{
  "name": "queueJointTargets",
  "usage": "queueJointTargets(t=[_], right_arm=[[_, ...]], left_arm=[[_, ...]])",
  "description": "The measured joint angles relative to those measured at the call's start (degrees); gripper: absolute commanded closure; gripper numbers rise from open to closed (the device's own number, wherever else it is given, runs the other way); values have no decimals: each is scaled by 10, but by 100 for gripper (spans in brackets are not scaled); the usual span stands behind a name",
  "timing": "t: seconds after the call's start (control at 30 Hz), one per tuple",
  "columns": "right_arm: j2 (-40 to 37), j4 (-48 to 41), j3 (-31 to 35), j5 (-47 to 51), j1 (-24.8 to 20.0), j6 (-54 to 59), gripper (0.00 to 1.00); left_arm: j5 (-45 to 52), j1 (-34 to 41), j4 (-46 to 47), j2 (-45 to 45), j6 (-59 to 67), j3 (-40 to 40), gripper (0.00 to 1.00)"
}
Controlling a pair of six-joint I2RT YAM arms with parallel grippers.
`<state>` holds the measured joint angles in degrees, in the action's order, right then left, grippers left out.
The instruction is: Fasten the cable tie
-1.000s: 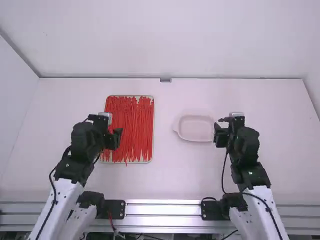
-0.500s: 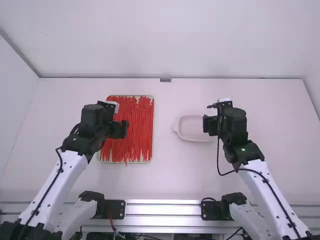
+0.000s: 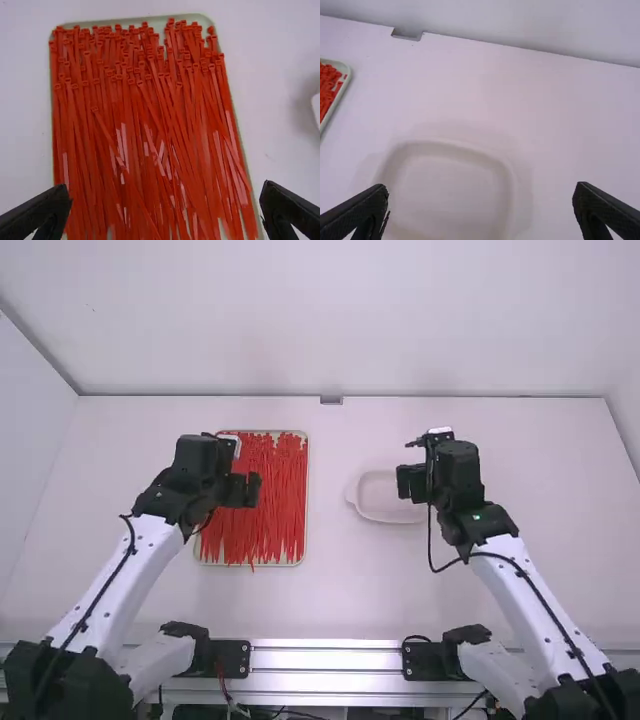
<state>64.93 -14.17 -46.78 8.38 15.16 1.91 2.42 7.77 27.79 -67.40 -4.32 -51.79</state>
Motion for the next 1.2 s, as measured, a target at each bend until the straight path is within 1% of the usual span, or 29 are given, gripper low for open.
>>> queueJointTargets(t=[0.43, 0.57, 0.83, 1.07, 1.13, 1.17, 1.2], right_arm=[[0, 1, -1, 2, 2, 0, 1], [0, 1, -1, 3, 2, 2, 2], [0, 3, -1, 3, -11, 1, 1], [0, 3, -1, 3, -13, 0, 2], [0, 3, -1, 3, -13, 1, 1], [0, 3, -1, 3, -13, -2, 1], [0, 3, -1, 3, -13, -2, 1]], left_arm=[[-2, 0, -40, 0, -33, 0, 1], [-2, 0, -28, -2, -34, -9, 1], [-1, 0, 21, -84, -32, -116, 1], [-1, 0, 115, -242, -17, -263, 1], [-7, 0, 138, -278, -15, -294, 1], [-18, 0, 154, -309, -17, -321, 1], [-18, 0, 154, -309, -17, -321, 1]])
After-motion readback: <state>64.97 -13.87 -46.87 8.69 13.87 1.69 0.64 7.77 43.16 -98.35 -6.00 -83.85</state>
